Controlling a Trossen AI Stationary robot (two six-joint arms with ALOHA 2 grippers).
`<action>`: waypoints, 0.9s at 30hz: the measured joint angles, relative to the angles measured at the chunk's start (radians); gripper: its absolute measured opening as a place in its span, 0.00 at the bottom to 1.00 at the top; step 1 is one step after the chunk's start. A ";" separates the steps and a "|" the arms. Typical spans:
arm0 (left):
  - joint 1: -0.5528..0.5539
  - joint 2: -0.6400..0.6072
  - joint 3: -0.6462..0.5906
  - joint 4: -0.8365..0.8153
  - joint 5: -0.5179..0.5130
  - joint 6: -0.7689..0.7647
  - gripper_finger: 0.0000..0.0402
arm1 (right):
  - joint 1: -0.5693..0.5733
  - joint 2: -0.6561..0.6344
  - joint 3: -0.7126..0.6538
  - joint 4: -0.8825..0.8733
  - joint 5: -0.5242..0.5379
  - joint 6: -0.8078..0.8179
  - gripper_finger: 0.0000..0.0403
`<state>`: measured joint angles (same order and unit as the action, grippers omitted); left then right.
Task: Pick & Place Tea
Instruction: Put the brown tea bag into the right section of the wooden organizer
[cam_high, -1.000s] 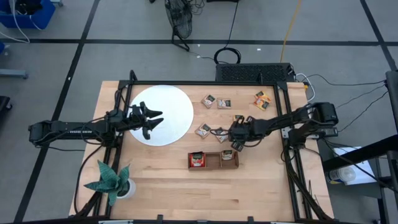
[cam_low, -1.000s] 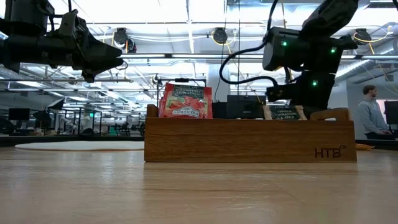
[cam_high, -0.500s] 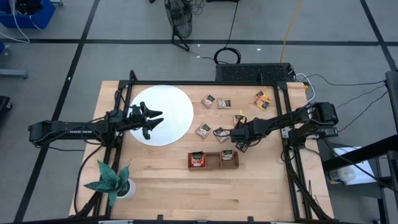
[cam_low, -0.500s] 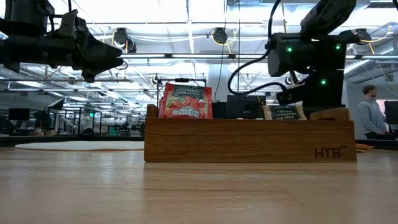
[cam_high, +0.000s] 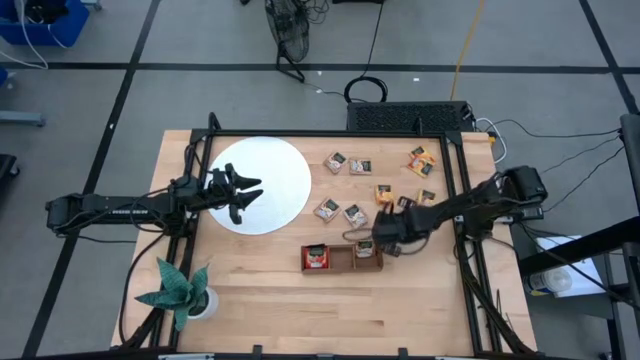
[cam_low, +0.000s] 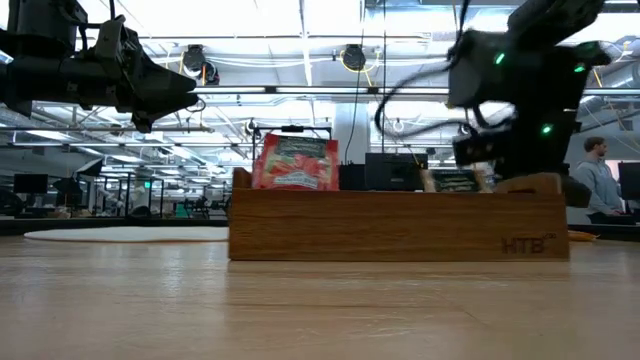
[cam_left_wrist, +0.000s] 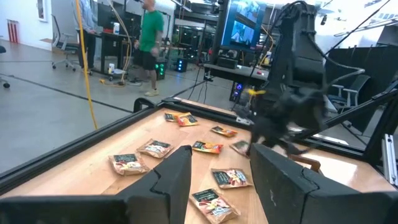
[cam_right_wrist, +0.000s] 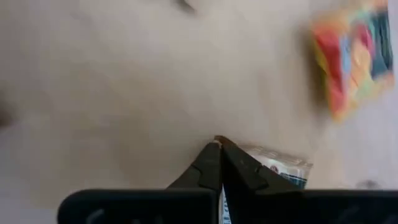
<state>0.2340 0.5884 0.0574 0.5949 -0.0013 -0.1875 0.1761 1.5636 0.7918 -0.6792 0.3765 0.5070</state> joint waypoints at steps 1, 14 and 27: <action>0.000 0.000 0.000 0.000 0.000 0.000 0.41 | 0.024 -0.014 0.000 0.005 0.036 -0.004 0.00; 0.000 0.000 0.000 0.000 0.000 0.000 0.41 | 0.337 -0.268 0.001 0.191 0.277 -0.117 0.00; 0.000 0.000 0.000 0.000 0.000 0.000 0.41 | 0.477 -0.142 0.003 0.659 0.179 -0.360 0.00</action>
<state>0.2340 0.5887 0.0573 0.5949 -0.0013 -0.1873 0.6529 1.4216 0.7952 -0.0205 0.5558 0.1472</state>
